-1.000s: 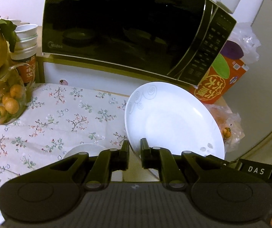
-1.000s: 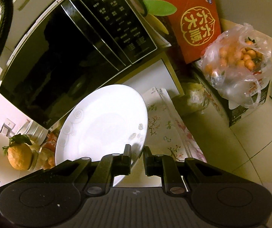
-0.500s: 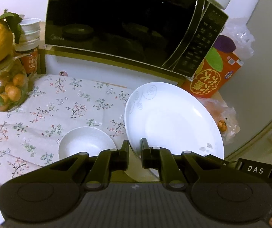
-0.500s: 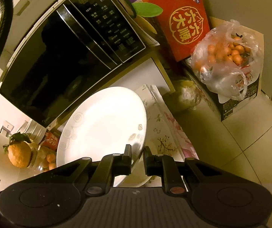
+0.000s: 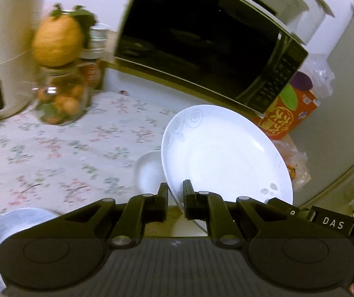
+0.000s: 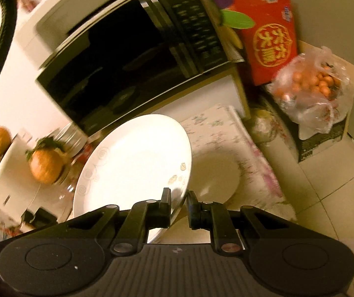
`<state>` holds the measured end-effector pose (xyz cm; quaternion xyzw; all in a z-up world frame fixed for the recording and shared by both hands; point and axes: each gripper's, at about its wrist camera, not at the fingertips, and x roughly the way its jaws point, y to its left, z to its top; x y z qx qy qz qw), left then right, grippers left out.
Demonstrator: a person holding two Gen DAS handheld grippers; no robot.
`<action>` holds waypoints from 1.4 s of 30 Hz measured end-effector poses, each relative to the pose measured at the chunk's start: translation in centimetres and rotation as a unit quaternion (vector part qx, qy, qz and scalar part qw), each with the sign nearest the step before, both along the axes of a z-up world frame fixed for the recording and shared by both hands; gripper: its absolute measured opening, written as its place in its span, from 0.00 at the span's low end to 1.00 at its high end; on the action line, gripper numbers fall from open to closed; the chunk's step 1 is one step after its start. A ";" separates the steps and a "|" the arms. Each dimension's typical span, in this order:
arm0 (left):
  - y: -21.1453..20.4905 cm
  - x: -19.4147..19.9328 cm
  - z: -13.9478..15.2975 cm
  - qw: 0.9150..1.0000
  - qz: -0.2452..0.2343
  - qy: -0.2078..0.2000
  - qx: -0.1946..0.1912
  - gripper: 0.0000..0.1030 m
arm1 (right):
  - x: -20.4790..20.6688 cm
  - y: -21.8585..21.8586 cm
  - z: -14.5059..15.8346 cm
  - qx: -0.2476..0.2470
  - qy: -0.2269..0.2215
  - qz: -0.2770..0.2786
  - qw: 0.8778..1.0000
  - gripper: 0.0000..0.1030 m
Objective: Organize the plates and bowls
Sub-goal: 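Lift the white plate with both tools and carry it toward the blue plate stack, then lower the white plate onto the blue plate stack with both tools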
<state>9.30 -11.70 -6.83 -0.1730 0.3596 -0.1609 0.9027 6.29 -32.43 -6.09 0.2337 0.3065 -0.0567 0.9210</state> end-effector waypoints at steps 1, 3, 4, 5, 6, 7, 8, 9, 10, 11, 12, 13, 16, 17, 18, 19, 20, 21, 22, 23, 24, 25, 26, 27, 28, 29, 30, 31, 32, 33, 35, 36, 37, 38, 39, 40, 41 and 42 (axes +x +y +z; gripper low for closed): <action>0.8 -0.4 0.0 1.000 0.003 -0.002 0.002 0.10 | -0.1 0.7 0.0 -0.001 -0.001 0.007 1.000 0.12; 2.2 -0.9 -0.1 1.000 0.011 -0.002 0.003 0.10 | -0.3 2.1 0.0 -0.003 0.000 0.019 1.000 0.12; 2.9 -1.1 -0.1 1.000 0.016 -0.001 0.002 0.10 | -0.4 2.8 -0.1 -0.005 0.000 0.027 1.000 0.12; 3.6 -1.4 -0.2 1.000 0.019 0.000 0.002 0.10 | -0.4 3.5 -0.1 -0.007 0.001 0.034 0.999 0.12; 4.4 -1.6 -0.3 1.000 0.024 0.000 0.003 0.10 | -0.4 4.2 -0.1 -0.009 0.001 0.040 0.999 0.12; 5.0 -1.8 -0.4 1.000 0.028 0.001 0.005 0.10 | -0.4 5.0 -0.1 -0.013 0.002 0.049 0.999 0.12; 5.7 -2.0 -0.5 0.999 0.033 0.001 0.007 0.10 | -0.4 5.8 -0.2 -0.017 0.004 0.057 0.998 0.12; 6.4 -2.3 -0.6 0.999 0.038 0.000 0.010 0.10 | -0.4 6.5 -0.4 -0.018 0.006 0.064 0.998 0.12; 7.1 -2.6 -0.8 0.999 0.043 -0.001 0.014 0.09 | -0.3 7.3 -0.6 -0.019 0.009 0.073 0.997 0.13; 7.7 -2.9 -0.9 0.999 0.048 -0.001 0.017 0.09 | -0.3 8.1 -0.8 -0.021 0.013 0.082 0.996 0.13; 8.3 -3.2 -1.1 0.998 0.053 -0.002 0.021 0.09 | -0.3 8.8 -1.0 -0.023 0.017 0.091 0.995 0.13; 9.0 -3.5 -1.4 0.998 0.059 0.000 0.023 0.09 | -0.3 9.6 -1.4 -0.028 0.021 0.101 0.994 0.13; 10.7 -4.2 -2.6 0.997 0.073 0.009 0.022 0.09 | -0.5 11.7 -2.3 -0.034 0.034 0.124 0.991 0.14; 11.1 -4.4 -3.1 0.997 0.077 0.012 0.022 0.09 | -0.4 12.3 -2.6 -0.038 0.038 0.128 0.990 0.14; 11.6 -4.6 -3.5 0.997 0.080 0.015 0.020 0.09 | -0.5 12.9 -2.8 -0.042 0.041 0.133 0.989 0.14; 12.0 -4.7 -3.9 0.996 0.083 0.020 0.017 0.09 | -0.5 13.5 -3.0 -0.045 0.045 0.138 0.988 0.14; 12.6 -4.9 -4.3 0.996 0.086 0.025 0.013 0.09 | -0.5 14.1 -3.3 -0.048 0.048 0.141 0.988 0.14; 12.9 -4.9 -4.7 0.996 0.088 0.031 0.011 0.09 | -0.4 14.5 -3.5 -0.050 0.052 0.145 0.987 0.14; 13.2 -5.0 -4.9 0.995 0.088 0.032 0.011 0.09 | -0.3 14.8 -3.8 -0.052 0.056 0.148 0.986 0.14; 13.4 -5.1 -5.1 0.995 0.090 0.033 0.013 0.09 | -0.4 15.1 -4.0 -0.053 0.059 0.151 0.985 0.14; 13.6 -5.2 -5.4 0.995 0.091 0.034 0.014 0.09 | -0.6 15.5 -4.2 -0.052 0.062 0.153 0.985 0.14; 13.9 -5.3 -5.6 0.995 0.092 0.034 0.015 0.09 | -0.5 15.8 -4.5 -0.053 0.066 0.156 0.984 0.14; 14.0 -5.3 -5.8 0.995 0.092 0.035 0.015 0.09 | -0.6 16.3 -4.6 -0.055 0.068 0.159 0.983 0.14; 14.2 -5.3 -5.9 0.995 0.092 0.036 0.012 0.09 | -0.5 16.6 -4.8 -0.056 0.070 0.160 0.983 0.15; 14.4 -5.3 -6.1 0.995 0.092 0.038 0.010 0.09 | -0.6 16.8 -5.1 -0.057 0.072 0.161 0.983 0.15; 14.6 -5.3 -6.2 0.995 0.092 0.038 0.009 0.09 | -0.7 17.0 -5.2 -0.058 0.074 0.161 0.982 0.15; 14.7 -5.4 -6.3 0.995 0.092 0.036 0.009 0.09 | -0.8 17.2 -5.2 -0.059 0.074 0.162 0.982 0.15; 14.8 -5.5 -6.4 0.995 0.091 0.035 0.009 0.09 | -0.9 17.3 -5.3 -0.060 0.074 0.162 0.982 0.15; 14.8 -5.6 -6.5 0.995 0.090 0.034 0.009 0.10 | -0.9 17.4 -5.3 -0.060 0.075 0.163 0.982 0.15; 14.9 -5.8 -6.6 0.995 0.089 0.032 0.010 0.10 | -1.0 17.5 -5.4 -0.061 0.075 0.164 0.982 0.15; 15.1 -6.1 -6.8 0.996 0.088 0.033 0.010 0.10 | -1.0 17.6 -5.5 -0.063 0.075 0.166 0.981 0.15; 15.2 -6.1 -6.9 0.995 0.088 0.034 0.008 0.10 | -1.0 17.7 -5.5 -0.064 0.075 0.167 0.981 0.15; 15.4 -6.2 -7.0 0.995 0.088 0.036 0.006 0.10 | -1.0 17.8 -5.5 -0.065 0.074 0.168 0.981 0.15; 15.5 -6.2 -7.1 0.995 0.088 0.038 0.005 0.10 | -1.0 17.9 -5.5 -0.067 0.073 0.170 0.981 0.15; 15.7 -6.2 -7.1 0.995 0.089 0.039 0.004 0.10 | -1.0 18.1 -5.5 -0.068 0.072 0.171 0.980 0.15; 15.8 -6.2 -7.2 0.995 0.091 0.038 0.004 0.10 | -0.9 18.4 -5.5 -0.070 0.072 0.173 0.980 0.15; 16.0 -6.3 -7.2 0.995 0.093 0.037 0.006 0.10 | -0.9 18.6 -5.6 -0.071 0.073 0.173 0.980 0.15; 16.1 -6.3 -7.2 0.995 0.094 0.035 0.008 0.10 | -0.9 18.8 -5.7 -0.072 0.073 0.173 0.980 0.15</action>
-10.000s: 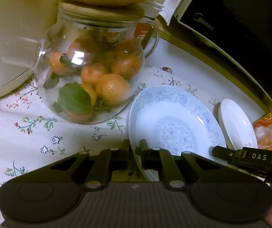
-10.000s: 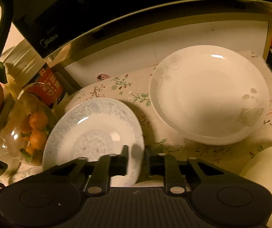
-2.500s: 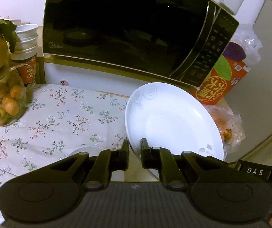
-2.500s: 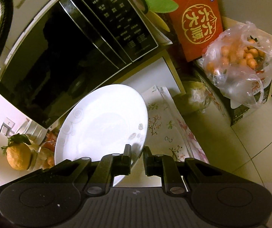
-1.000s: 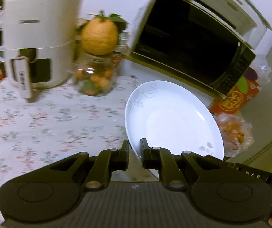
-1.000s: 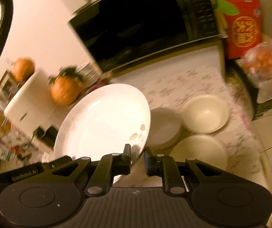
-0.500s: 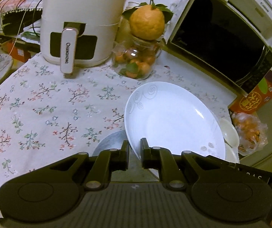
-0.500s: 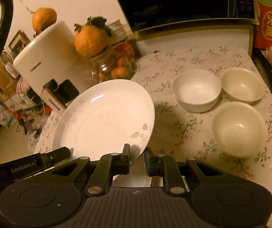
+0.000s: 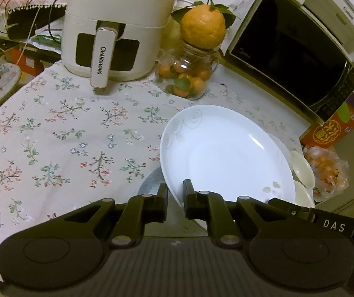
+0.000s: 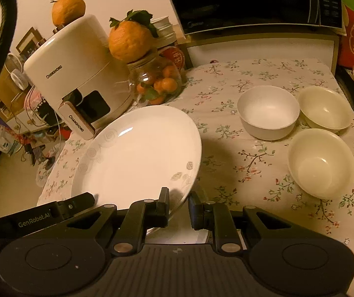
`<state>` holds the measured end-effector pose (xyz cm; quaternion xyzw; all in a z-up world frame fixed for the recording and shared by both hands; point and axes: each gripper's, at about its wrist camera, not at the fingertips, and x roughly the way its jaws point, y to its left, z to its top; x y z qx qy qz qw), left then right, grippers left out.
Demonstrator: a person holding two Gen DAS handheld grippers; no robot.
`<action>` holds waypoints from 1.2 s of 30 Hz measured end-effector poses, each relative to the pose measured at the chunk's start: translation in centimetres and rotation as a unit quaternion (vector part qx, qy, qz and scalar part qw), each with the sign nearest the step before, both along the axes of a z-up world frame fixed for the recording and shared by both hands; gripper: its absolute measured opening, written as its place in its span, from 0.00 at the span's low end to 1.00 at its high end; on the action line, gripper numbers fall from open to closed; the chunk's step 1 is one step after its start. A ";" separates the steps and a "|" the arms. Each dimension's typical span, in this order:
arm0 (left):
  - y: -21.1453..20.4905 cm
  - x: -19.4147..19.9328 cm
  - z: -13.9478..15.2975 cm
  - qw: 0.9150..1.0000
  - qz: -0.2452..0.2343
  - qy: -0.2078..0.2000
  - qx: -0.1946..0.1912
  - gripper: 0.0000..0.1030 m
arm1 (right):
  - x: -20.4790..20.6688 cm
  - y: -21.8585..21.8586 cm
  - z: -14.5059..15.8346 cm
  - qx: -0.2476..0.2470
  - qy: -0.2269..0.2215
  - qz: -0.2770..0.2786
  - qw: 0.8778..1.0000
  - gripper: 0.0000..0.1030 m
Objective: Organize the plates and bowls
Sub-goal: 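Lower the white plate onto the blue plate stack with both tools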
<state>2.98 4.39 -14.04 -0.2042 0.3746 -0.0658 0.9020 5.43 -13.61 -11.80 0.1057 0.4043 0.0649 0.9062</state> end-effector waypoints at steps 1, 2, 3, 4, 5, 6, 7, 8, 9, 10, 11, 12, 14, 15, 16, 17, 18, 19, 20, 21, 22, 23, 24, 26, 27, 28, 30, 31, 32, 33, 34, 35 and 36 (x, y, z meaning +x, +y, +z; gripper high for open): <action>0.1 0.0 0.0 1.000 0.002 -0.002 0.004 0.10 | 0.0 0.3 -0.1 -0.001 0.001 0.001 1.000 0.15; 0.3 -0.1 -0.1 1.000 0.003 -0.003 0.008 0.10 | 0.1 0.5 -0.3 -0.003 0.002 0.002 1.000 0.15; 0.4 -0.1 -0.1 1.000 0.004 -0.002 0.009 0.10 | 0.1 0.7 -0.5 -0.004 0.004 0.004 1.000 0.15; 0.6 0.0 -0.3 1.000 0.005 0.000 0.008 0.10 | 0.2 0.9 -0.7 -0.003 0.006 0.006 1.000 0.15; 0.8 0.0 -0.5 1.000 0.004 0.003 0.007 0.10 | 0.3 1.0 -0.9 -0.001 0.010 0.007 1.000 0.15; 1.0 -0.1 -0.7 1.000 0.004 0.005 0.007 0.10 | 0.3 1.1 -1.1 0.001 0.014 0.009 1.000 0.16; 1.1 -0.2 -0.8 1.000 0.003 0.007 0.007 0.10 | 0.3 1.2 -1.3 0.000 0.016 0.012 1.000 0.16; 1.2 -0.3 -0.9 1.000 0.002 0.009 0.009 0.10 | 0.2 1.4 -1.4 -0.001 0.017 0.014 1.000 0.16; 1.3 -0.4 -1.1 1.000 0.001 0.011 0.010 0.10 | 0.2 1.5 -1.5 -0.001 0.019 0.016 1.000 0.16; 1.4 -0.5 -1.2 1.000 -0.001 0.013 0.010 0.10 | 0.1 1.5 -1.6 -0.001 0.021 0.018 1.000 0.16; 1.5 -0.6 -1.2 1.000 -0.001 0.015 0.010 0.10 | 0.1 1.6 -1.7 -0.001 0.023 0.019 1.000 0.16; 1.6 -0.6 -1.3 1.000 -0.002 0.017 0.010 0.10 | 0.1 1.6 -1.9 0.000 0.026 0.019 0.999 0.16; 1.6 -0.6 -1.3 1.000 -0.003 0.019 0.012 0.10 | 0.1 1.7 -2.1 0.002 0.032 0.019 0.999 0.16; 1.5 -0.6 -1.4 1.000 -0.003 0.020 0.014 0.10 | 0.1 1.7 -2.1 0.002 0.033 0.019 0.999 0.16; 1.5 -0.6 -1.4 1.000 -0.003 0.022 0.016 0.10 | 0.1 1.8 -2.2 0.001 0.035 0.019 0.999 0.16; 1.4 -0.6 -1.5 1.000 -0.003 0.023 0.016 0.10 | 0.1 1.9 -2.3 0.000 0.036 0.019 0.999 0.16; 1.4 -0.6 -1.7 1.000 -0.004 0.025 0.017 0.10 | 0.1 1.9 -2.4 -0.001 0.038 0.018 0.999 0.16; 1.3 -0.6 -1.8 0.999 -0.004 0.027 0.018 0.10 | 0.1 1.9 -2.6 -0.001 0.040 0.017 0.999 0.16; 1.3 -0.6 -1.9 0.999 -0.005 0.029 0.020 0.10 | 0.2 1.9 -2.7 -0.001 0.043 0.016 0.999 0.16; 1.2 -0.6 -2.0 0.999 -0.005 0.031 0.021 0.10 | 0.1 1.8 -2.8 -0.001 0.045 0.016 0.999 0.16; 1.2 -0.6 -2.1 0.999 -0.006 0.032 0.021 0.10 | 0.1 1.7 -3.0 -0.001 0.048 0.015 0.999 0.16; 1.2 -0.6 -2.2 0.999 -0.007 0.034 0.022 0.10 | 0.0 1.7 -3.1 -0.001 0.051 0.014 0.999 0.16; 1.1 -0.7 -2.3 0.999 -0.009 0.036 0.023 0.10 | 0.0 1.7 -3.2 -0.001 0.054 0.013 0.998 0.16; 1.1 -0.6 -2.5 0.999 -0.011 0.040 0.024 0.10 | -0.2 1.5 -3.4 -0.002 0.059 0.012 0.998 0.16; 1.0 -0.6 -2.6 0.999 -0.012 0.042 0.025 0.10 | -0.2 1.4 -3.5 -0.003 0.061 0.011 0.998 0.16; 1.0 -0.6 -2.7 0.999 -0.013 0.045 0.026 0.10 | -0.3 1.4 -3.6 -0.004 0.064 0.011 0.998 0.16; 0.8 -0.6 -2.9 0.998 -0.015 0.049 0.029 0.10 | -0.4 1.3 -3.7 -0.005 0.069 0.008 0.998 0.16; 0.7 -0.6 -3.0 0.998 -0.016 0.052 0.030 0.10 | -0.4 1.2 -3.9 -0.004 0.073 0.007 0.997 0.16; 0.6 -0.6 -3.2 0.998 -0.017 0.054 0.033 0.10 | -0.4 1.2 -4.1 -0.004 0.077 0.005 0.997 0.16; 0.5 -0.7 -3.3 0.998 -0.018 0.056 0.034 0.11 | -0.5 1.1 -4.2 -0.003 0.081 0.004 0.997 0.16; 0.4 -0.7 -3.3 0.998 -0.018 0.056 0.038 0.11 | -0.5 1.0 -4.3 -0.003 0.084 0.003 0.996 0.16; 0.3 -0.7 -3.3 0.997 -0.018 0.054 0.042 0.11 | -0.6 1.0 -4.5 -0.003 0.087 0.002 0.996 0.16; 0.2 -0.8 -3.3 0.997 -0.019 0.052 0.045 0.11 | -0.6 1.0 -4.6 -0.003 0.089 0.001 0.996 0.16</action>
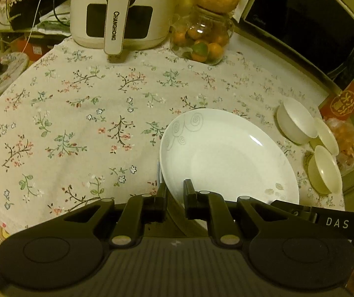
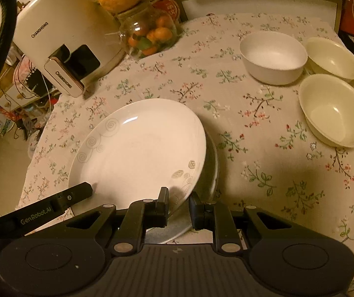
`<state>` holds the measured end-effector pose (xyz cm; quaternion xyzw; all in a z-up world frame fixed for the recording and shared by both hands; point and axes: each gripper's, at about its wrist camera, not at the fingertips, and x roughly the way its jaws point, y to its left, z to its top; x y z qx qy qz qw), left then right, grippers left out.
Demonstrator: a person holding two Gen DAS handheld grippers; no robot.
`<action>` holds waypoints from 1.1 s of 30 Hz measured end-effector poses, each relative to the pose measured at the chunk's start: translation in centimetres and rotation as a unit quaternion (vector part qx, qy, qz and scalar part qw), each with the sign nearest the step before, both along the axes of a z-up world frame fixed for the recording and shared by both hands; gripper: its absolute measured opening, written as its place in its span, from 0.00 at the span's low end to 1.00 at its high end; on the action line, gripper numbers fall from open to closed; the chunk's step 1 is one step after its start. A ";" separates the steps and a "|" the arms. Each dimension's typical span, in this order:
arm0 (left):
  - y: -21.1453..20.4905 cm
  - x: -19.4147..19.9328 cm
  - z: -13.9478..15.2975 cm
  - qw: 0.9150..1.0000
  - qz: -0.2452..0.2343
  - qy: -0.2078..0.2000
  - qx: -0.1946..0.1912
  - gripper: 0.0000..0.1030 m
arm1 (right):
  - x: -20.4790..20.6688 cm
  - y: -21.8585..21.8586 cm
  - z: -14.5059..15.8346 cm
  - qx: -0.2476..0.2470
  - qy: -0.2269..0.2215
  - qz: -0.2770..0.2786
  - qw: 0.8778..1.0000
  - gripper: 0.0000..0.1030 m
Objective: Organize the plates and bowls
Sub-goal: 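Lower the white plate onto the blue plate stack with both tools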
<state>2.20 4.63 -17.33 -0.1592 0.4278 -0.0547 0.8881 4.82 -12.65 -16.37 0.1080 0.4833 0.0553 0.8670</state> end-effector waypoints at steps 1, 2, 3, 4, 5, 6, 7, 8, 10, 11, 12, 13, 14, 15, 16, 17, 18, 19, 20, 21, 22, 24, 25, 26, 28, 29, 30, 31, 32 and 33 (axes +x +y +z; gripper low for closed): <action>0.0 0.0 0.0 1.000 0.000 -0.001 0.002 0.11 | 0.0 0.0 -0.1 0.001 0.001 0.000 1.000 0.16; -0.1 0.0 0.0 1.000 0.000 -0.002 0.004 0.11 | 0.0 -0.1 -0.1 0.002 0.002 -0.001 1.000 0.16; -0.1 -0.1 0.0 1.000 -0.001 -0.003 0.006 0.11 | 0.0 0.0 -0.1 0.002 0.003 -0.002 1.000 0.16; -0.1 -0.1 0.0 1.000 -0.001 -0.004 0.008 0.11 | 0.0 0.0 -0.1 0.002 0.003 -0.001 1.000 0.16; -0.2 -0.1 0.0 1.000 -0.002 -0.005 0.011 0.11 | 0.0 0.0 0.0 0.002 0.003 -0.001 1.000 0.16; -0.3 -0.2 0.1 1.000 -0.003 -0.005 0.016 0.11 | 0.0 0.0 -0.1 0.002 0.004 -0.002 1.000 0.16; -0.4 -0.2 0.1 1.000 -0.004 -0.006 0.021 0.11 | 0.0 0.0 -0.1 0.003 0.006 -0.003 1.000 0.16; -0.5 -0.3 0.1 1.000 -0.006 -0.006 0.027 0.12 | 0.0 0.0 -0.2 0.004 0.008 -0.003 1.000 0.16; -0.6 -0.4 0.0 0.999 -0.006 -0.003 0.032 0.12 | 0.0 0.0 -0.3 0.007 0.014 -0.006 1.000 0.16; -0.7 -0.4 0.0 0.999 -0.006 -0.004 0.035 0.12 | 0.0 0.0 -0.3 0.008 0.015 -0.006 1.000 0.16; -0.7 -0.4 0.0 0.999 -0.007 -0.005 0.039 0.12 | 0.0 0.0 -0.3 0.007 0.015 -0.006 1.000 0.16; -0.8 -0.4 0.1 0.999 -0.007 -0.006 0.042 0.12 | 0.0 0.1 -0.2 0.006 0.014 -0.006 1.000 0.16; -0.9 -0.5 0.1 0.999 -0.008 -0.007 0.046 0.12 | 0.0 0.1 -0.2 0.006 0.015 -0.006 1.000 0.16; -1.0 -0.5 0.1 0.999 -0.009 -0.008 0.050 0.12 | 0.1 0.1 -0.2 0.006 0.016 -0.007 1.000 0.16; -1.1 -0.6 0.1 0.998 -0.010 -0.009 0.054 0.13 | 0.1 0.1 -0.2 0.006 0.017 -0.007 1.000 0.16; -1.2 -0.6 0.1 0.998 -0.012 -0.009 0.058 0.13 | 0.1 0.1 -0.2 0.006 0.018 -0.007 1.000 0.16; -1.3 -0.6 0.1 0.998 -0.013 -0.009 0.060 0.13 | 0.1 0.1 -0.2 0.006 0.018 -0.007 1.000 0.16; -1.3 -0.7 0.1 0.998 -0.014 -0.008 0.062 0.13 | 0.1 0.1 -0.1 0.004 0.018 -0.007 1.000 0.16; -1.4 -0.7 0.1 0.998 -0.015 -0.008 0.063 0.13 | 0.1 0.1 0.0 0.002 0.018 -0.007 1.000 0.17; -1.4 -0.7 0.1 0.998 -0.015 -0.008 0.065 0.13 | 0.2 0.1 -0.1 0.001 0.018 -0.006 1.000 0.17; -1.5 -0.7 0.1 0.998 -0.016 -0.008 0.067 0.13 | 0.2 0.2 0.0 -0.002 0.018 -0.005 1.000 0.17; -1.7 -0.8 0.2 0.997 -0.018 -0.008 0.072 0.13 | 0.2 0.2 0.0 -0.004 0.019 -0.005 1.000 0.17; -1.8 -0.9 0.2 0.997 -0.019 -0.009 0.075 0.13 | 0.2 0.3 0.0 -0.004 0.020 -0.006 1.000 0.17; -1.8 -1.0 0.2 0.997 -0.020 -0.010 0.079 0.13 | 0.2 0.3 0.0 -0.004 0.021 -0.006 1.000 0.17; -1.9 -1.0 0.2 0.996 -0.021 -0.011 0.084 0.13 | 0.3 0.3 -0.1 -0.001 0.024 -0.009 1.000 0.17; -2.0 -1.1 0.2 0.996 -0.021 -0.011 0.086 0.13 | 0.3 0.2 -0.1 -0.001 0.024 -0.010 1.000 0.17; -2.0 -1.1 0.2 0.996 -0.022 -0.012 0.089 0.13 | 0.4 0.2 -0.2 0.000 0.025 -0.011 1.000 0.17; -2.1 -1.1 0.2 0.995 -0.022 -0.012 0.092 0.13 | 0.4 0.2 -0.2 0.000 0.025 -0.011 1.000 0.17; -2.2 -1.1 0.2 0.995 -0.024 -0.013 0.095 0.13 | 0.4 0.2 -0.2 0.000 0.025 -0.011 1.000 0.17; -2.3 -1.2 0.2 0.995 -0.025 -0.014 0.099 0.14 | 0.3 0.2 -0.2 0.000 0.025 -0.012 1.000 0.17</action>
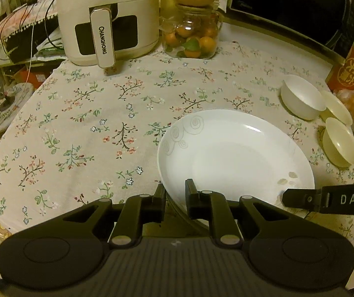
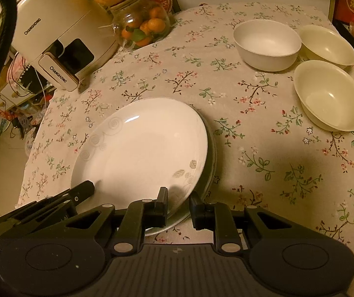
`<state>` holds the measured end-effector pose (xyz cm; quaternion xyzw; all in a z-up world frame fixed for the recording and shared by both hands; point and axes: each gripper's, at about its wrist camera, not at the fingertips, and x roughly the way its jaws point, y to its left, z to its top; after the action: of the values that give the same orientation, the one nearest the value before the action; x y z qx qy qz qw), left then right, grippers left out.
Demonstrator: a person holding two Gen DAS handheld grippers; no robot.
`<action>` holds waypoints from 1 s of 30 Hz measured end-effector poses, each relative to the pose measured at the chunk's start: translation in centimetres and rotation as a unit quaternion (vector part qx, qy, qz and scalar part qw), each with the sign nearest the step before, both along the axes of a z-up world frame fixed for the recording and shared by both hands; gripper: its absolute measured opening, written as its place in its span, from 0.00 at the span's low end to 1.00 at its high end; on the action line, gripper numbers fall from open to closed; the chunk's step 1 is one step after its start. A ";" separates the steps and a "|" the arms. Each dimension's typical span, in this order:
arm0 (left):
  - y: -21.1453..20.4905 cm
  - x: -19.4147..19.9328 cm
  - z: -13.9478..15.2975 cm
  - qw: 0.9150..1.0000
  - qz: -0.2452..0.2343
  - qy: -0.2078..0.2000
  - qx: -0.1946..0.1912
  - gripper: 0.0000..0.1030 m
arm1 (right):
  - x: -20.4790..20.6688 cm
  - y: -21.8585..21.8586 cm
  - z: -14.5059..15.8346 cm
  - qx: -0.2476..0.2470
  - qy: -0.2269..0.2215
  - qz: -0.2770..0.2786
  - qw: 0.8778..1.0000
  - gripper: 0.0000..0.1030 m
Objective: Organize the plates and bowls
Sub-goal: 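Lower the white plate onto the blue plate stack with both tools, then settle the white plate on the stack and open both tools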
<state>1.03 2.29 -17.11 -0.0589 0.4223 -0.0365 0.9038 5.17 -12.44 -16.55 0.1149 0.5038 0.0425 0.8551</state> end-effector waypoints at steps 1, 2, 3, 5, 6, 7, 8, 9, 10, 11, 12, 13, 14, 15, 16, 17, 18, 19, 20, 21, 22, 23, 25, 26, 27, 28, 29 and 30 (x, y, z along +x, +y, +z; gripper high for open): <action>-0.1 0.0 0.0 1.000 -0.002 -0.001 0.005 0.14 | -0.1 0.0 0.0 0.001 0.001 -0.001 1.000 0.17; -0.2 0.0 0.0 1.000 -0.003 -0.002 0.009 0.14 | -0.1 -0.1 0.0 0.002 0.002 -0.002 1.000 0.17; -0.4 0.0 0.0 1.000 -0.005 -0.002 0.014 0.14 | -0.1 -0.1 0.0 0.003 0.003 -0.003 1.000 0.18; -0.7 -0.1 -0.1 1.000 -0.005 -0.005 0.024 0.14 | -0.1 -0.2 -0.1 0.006 0.004 -0.006 1.000 0.18; -0.9 -0.1 -0.1 0.999 -0.005 -0.007 0.032 0.14 | -0.1 -0.2 -0.1 0.007 0.006 -0.009 1.000 0.18; -1.2 0.0 -0.1 0.999 -0.005 -0.009 0.041 0.14 | -0.1 -0.2 -0.1 0.007 0.006 -0.010 1.000 0.17; -1.4 0.0 -0.1 0.999 -0.006 -0.011 0.049 0.14 | -0.1 -0.2 -0.1 0.005 0.006 -0.011 1.000 0.17; -1.6 0.0 -0.2 0.998 -0.006 -0.013 0.057 0.14 | 0.0 -0.1 -0.1 0.002 0.004 -0.012 1.000 0.17; -1.8 0.0 -0.3 0.998 -0.007 -0.015 0.063 0.14 | 0.0 0.0 -0.1 0.000 0.004 -0.012 1.000 0.17; -1.9 0.0 -0.3 0.998 -0.008 -0.015 0.067 0.14 | 0.0 0.0 -0.2 -0.002 0.005 -0.014 1.000 0.17; -2.0 0.0 -0.4 0.997 -0.008 -0.016 0.072 0.14 | 0.0 0.1 -0.2 -0.007 0.002 -0.014 1.000 0.17; -2.2 -0.1 -0.4 0.997 -0.008 -0.017 0.076 0.14 | -0.1 0.3 -0.2 -0.012 0.000 -0.013 1.000 0.17; -2.3 -0.1 -0.4 0.997 -0.009 -0.018 0.080 0.14 | -0.1 0.3 -0.1 -0.015 -0.001 -0.012 1.000 0.17; -2.4 -0.2 -0.4 0.996 -0.010 -0.019 0.084 0.14 | -0.2 0.4 -0.2 -0.018 -0.003 -0.011 1.000 0.17; -2.5 -0.2 -0.5 0.996 -0.011 -0.019 0.087 0.14 | -0.2 0.5 -0.2 -0.023 -0.004 -0.009 1.000 0.17; -2.6 -0.2 -0.5 0.996 -0.011 -0.020 0.092 0.14 | -0.3 0.6 -0.2 -0.029 -0.007 -0.008 1.000 0.17; -2.7 -0.3 -0.6 0.995 -0.012 -0.021 0.098 0.14 | -0.3 0.8 -0.2 -0.037 -0.009 -0.005 0.999 0.17; -2.9 -0.3 -0.6 0.994 -0.014 -0.023 0.103 0.14 | -0.4 1.1 -0.2 -0.046 -0.013 -0.003 0.999 0.17; -3.0 -0.4 -0.7 0.994 -0.014 -0.025 0.107 0.14 | -0.5 1.3 -0.2 -0.056 -0.018 0.000 0.998 0.17; -3.0 -0.4 -0.7 0.994 -0.014 -0.026 0.108 0.14 | -0.5 1.5 -0.3 -0.066 -0.023 0.002 0.998 0.17; -3.0 -0.4 -0.7 0.994 -0.013 -0.026 0.109 0.14 | -0.5 1.6 -0.3 -0.072 -0.026 0.002 0.997 0.17; -3.0 -0.4 -0.6 0.994 -0.012 -0.026 0.108 0.14 | -0.5 1.6 -0.3 -0.076 -0.028 0.003 0.997 0.17; -2.9 -0.4 -0.6 0.994 -0.012 -0.025 0.105 0.14 | -0.4 1.6 -0.3 -0.081 -0.032 0.003 0.996 0.17; -2.9 -0.4 -0.6 0.994 -0.013 -0.025 0.105 0.14 | -0.4 1.6 -0.4 -0.083 -0.034 0.004 0.996 0.17; -2.9 -0.4 -0.6 0.994 -0.013 -0.026 0.106 0.14 | -0.4 1.6 -0.4 -0.086 -0.035 0.004 0.996 0.17; -2.9 -0.4 -0.7 0.994 -0.013 -0.026 0.107 0.14 | -0.4 1.7 -0.4 -0.088 -0.037 0.005 0.995 0.17; -2.9 -0.4 -0.7 0.994 -0.013 -0.026 0.108 0.14 | -0.4 1.7 -0.4 -0.091 -0.038 0.006 0.995 0.17; -3.0 -0.4 -0.7 0.994 -0.013 -0.026 0.109 0.14 | -0.5 1.8 -0.4 -0.096 -0.040 0.007 0.995 0.17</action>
<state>0.66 -0.69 -17.81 0.0462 0.4006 -0.0037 0.9151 4.68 -10.65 -16.99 0.0272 0.4721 0.0048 0.8811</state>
